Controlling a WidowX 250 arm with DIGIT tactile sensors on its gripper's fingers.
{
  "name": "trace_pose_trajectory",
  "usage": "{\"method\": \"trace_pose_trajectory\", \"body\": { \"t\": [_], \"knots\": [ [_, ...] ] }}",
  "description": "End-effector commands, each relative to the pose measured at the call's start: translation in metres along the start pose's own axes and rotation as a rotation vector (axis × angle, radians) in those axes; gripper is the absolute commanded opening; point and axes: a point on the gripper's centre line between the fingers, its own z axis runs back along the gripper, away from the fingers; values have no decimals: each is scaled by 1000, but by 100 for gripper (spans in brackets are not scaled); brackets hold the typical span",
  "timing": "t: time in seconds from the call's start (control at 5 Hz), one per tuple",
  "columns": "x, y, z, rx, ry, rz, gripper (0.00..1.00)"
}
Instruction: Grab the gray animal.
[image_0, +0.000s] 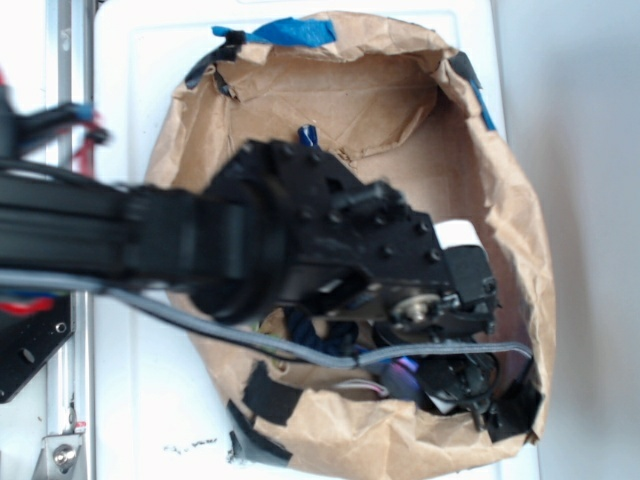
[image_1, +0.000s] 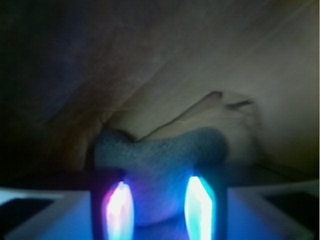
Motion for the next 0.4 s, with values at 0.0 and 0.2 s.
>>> {"method": "trace_pose_trajectory", "body": {
  "t": [0.0,0.2],
  "knots": [
    [25,35,85,-60,-173,48,0],
    [19,36,91,-80,-154,44,0]
  ]
}}
